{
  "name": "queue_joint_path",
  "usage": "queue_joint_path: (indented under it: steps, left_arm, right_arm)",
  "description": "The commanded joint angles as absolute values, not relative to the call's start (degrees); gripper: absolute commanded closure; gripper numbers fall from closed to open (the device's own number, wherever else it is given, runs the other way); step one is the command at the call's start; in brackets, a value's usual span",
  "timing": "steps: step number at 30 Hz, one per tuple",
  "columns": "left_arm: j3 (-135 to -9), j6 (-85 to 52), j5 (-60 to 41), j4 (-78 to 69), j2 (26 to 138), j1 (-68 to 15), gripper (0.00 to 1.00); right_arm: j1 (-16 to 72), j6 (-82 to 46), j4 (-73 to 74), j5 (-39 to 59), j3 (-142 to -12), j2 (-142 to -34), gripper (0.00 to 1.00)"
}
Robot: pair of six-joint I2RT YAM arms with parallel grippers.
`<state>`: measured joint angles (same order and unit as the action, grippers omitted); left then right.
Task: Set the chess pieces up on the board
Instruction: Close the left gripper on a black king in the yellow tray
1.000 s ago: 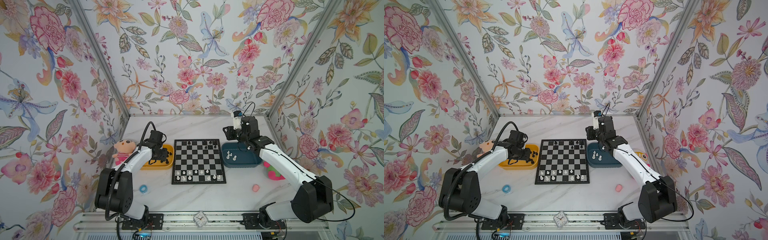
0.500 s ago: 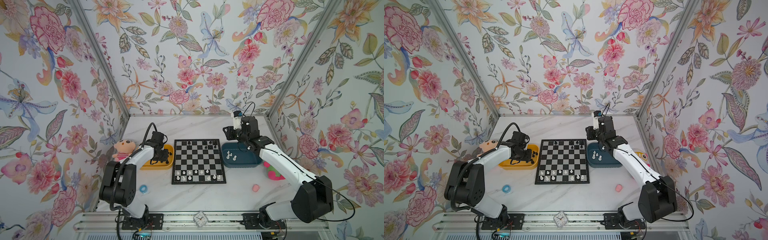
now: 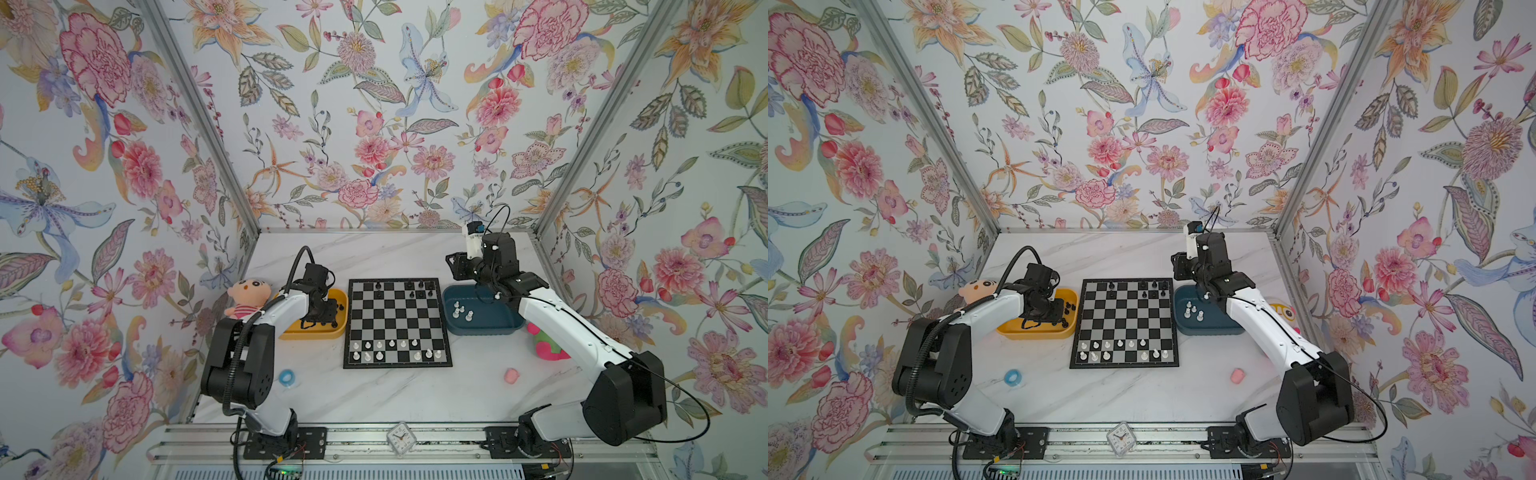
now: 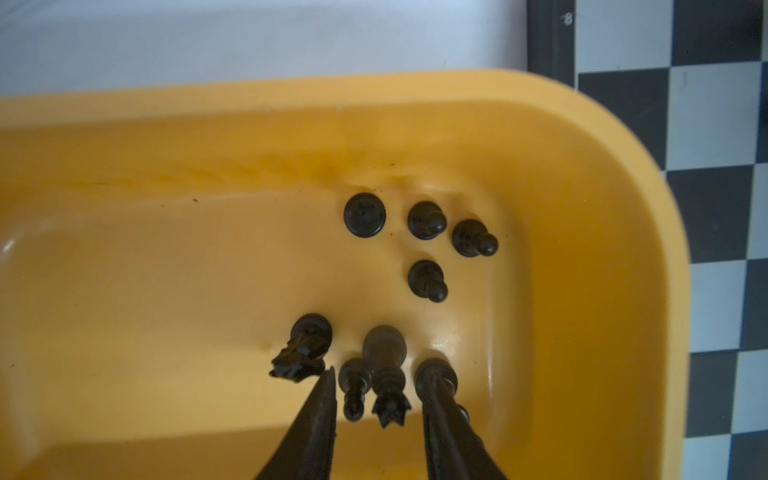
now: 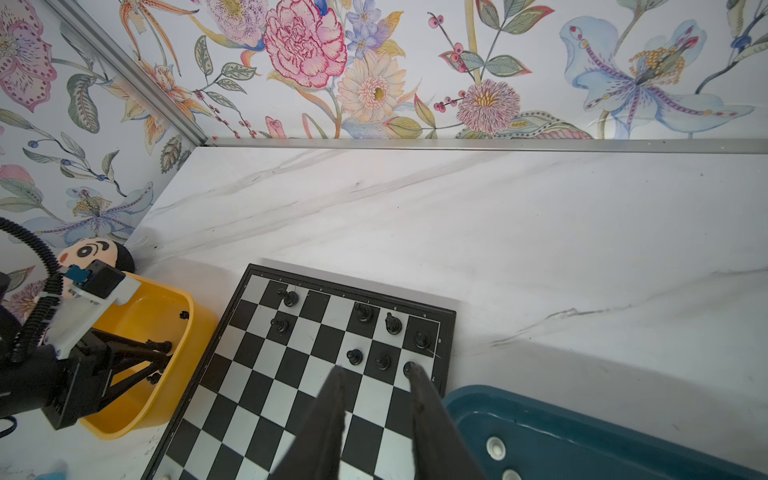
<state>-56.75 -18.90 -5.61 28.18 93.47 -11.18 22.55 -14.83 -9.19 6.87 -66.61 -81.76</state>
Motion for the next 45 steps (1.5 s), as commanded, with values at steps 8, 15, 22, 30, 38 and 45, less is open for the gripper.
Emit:
queue_joint_path:
  steps: [8, 15, 22, 30, 38, 45]
  left_arm:
    - [-56.60, -19.37, -5.62, 27.16, 94.88, -10.49, 0.65]
    - [-56.86, -19.53, -6.50, 26.67, 95.34, -10.43, 0.70]
    - [-56.77, -19.56, -6.50, 26.64, 95.88, -10.46, 0.74]
    - [-56.78, -19.42, -6.68, 26.56, 96.24, -10.46, 0.81]
    - [-57.17, -19.11, -6.34, 26.98, 95.55, -10.46, 0.93]
    - [-58.85, -18.96, -5.50, 28.70, 92.68, -10.63, 0.99]
  right_arm:
    - [22.94, -15.67, -9.14, 6.87, -65.63, -81.12, 0.71]
    - [22.94, -15.88, -9.11, 6.77, -65.39, -81.20, 0.71]
    - [22.95, -16.00, -9.08, 6.87, -65.47, -81.64, 0.71]
    - [22.94, -16.12, -9.32, 7.02, -65.56, -81.77, 0.71]
    - [23.03, -16.30, -9.23, 7.21, -65.65, -82.03, 0.72]
    - [23.03, -16.27, -9.14, 7.21, -65.53, -81.74, 0.72]
